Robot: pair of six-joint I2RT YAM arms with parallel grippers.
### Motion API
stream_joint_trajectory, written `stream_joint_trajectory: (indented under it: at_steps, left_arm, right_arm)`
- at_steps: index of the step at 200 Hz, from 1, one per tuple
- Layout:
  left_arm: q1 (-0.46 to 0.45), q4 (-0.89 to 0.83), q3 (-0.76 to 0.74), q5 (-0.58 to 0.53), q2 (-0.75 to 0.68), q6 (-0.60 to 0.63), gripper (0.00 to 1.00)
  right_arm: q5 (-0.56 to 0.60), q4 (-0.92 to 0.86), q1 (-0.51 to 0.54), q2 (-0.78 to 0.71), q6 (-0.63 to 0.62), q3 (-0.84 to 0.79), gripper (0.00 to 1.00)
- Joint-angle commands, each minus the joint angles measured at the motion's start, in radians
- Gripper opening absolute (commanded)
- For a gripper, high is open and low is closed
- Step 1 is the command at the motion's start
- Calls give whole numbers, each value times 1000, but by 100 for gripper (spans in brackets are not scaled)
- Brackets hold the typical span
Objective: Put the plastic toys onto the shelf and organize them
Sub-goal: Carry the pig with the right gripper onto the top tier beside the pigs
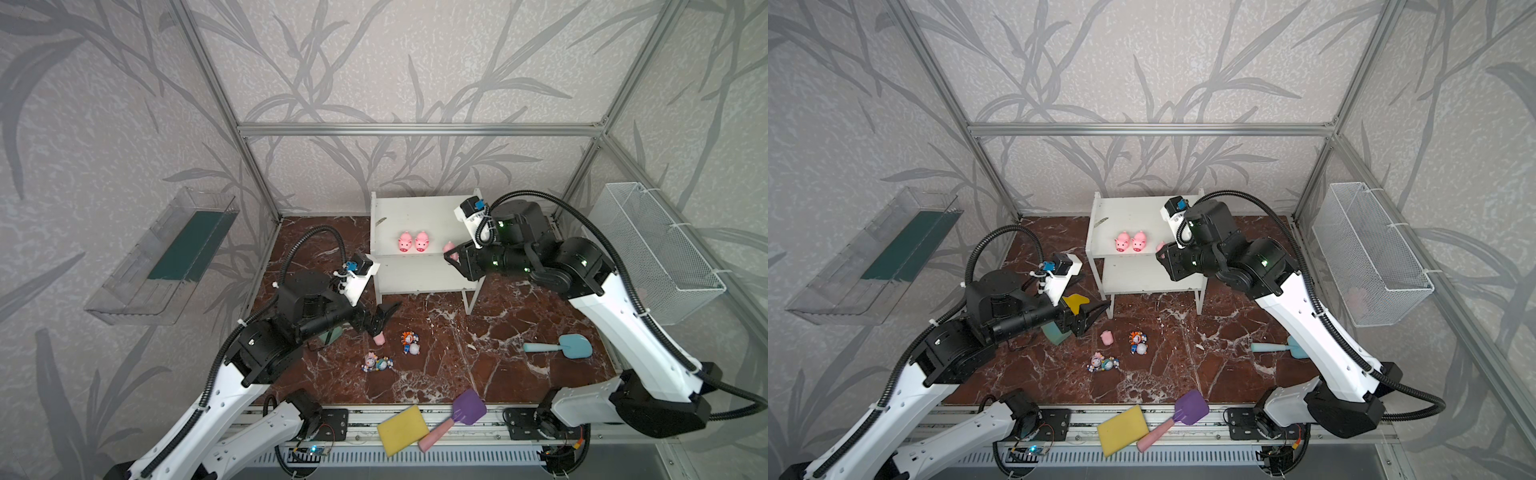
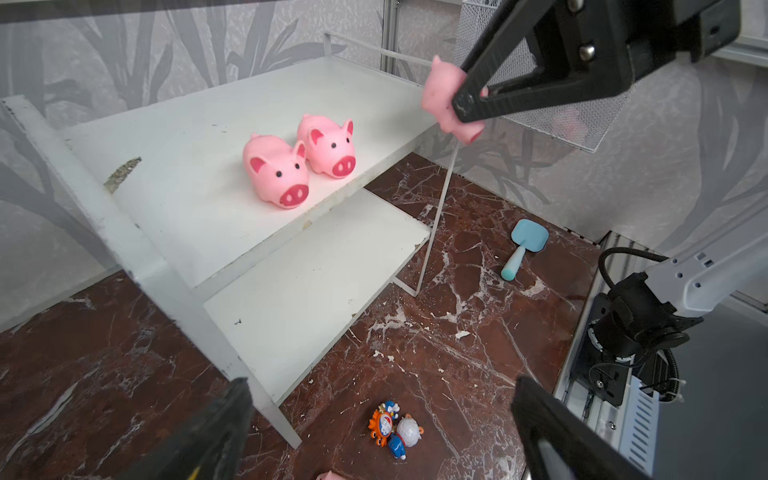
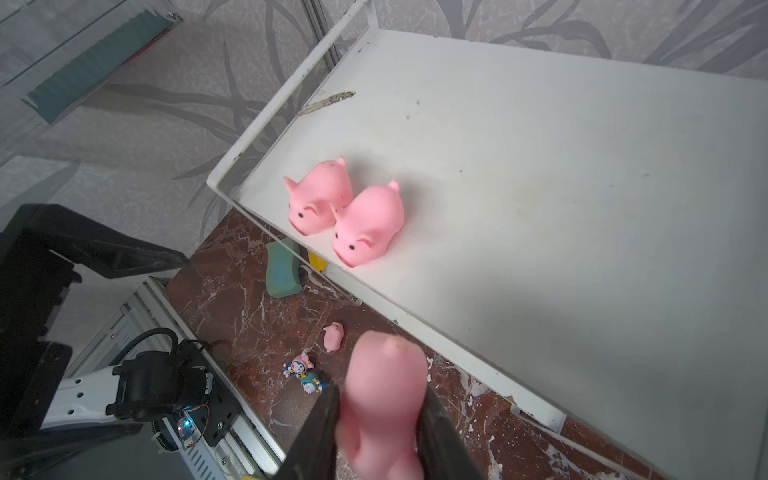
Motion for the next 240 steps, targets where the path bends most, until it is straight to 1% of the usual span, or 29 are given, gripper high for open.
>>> stream_joint_trajectory:
  at_steps: [1, 30, 53, 179, 210, 240]
  left_arm:
    - [-7, 47, 4, -29, -19, 48, 99]
    - [-6, 51, -18, -39, -45, 63, 99]
    - [-7, 54, -32, -44, -66, 71, 99]
    - [-5, 60, -70, -44, -116, 90, 99]
    - [-5, 58, -75, -43, -123, 93, 99]
    - [-5, 60, -77, -42, -125, 93, 99]
  right_arm:
    - [-35, -55, -14, 49, -13, 86, 31]
    - [-2, -83, -22, 108, -13, 155, 31]
    - [16, -81, -32, 128, 0, 162, 31]
    - [32, -104, -59, 232, -4, 245, 34]
    - [40, -117, -60, 250, -6, 256, 38]
    - [58, -118, -60, 249, -5, 263, 48]
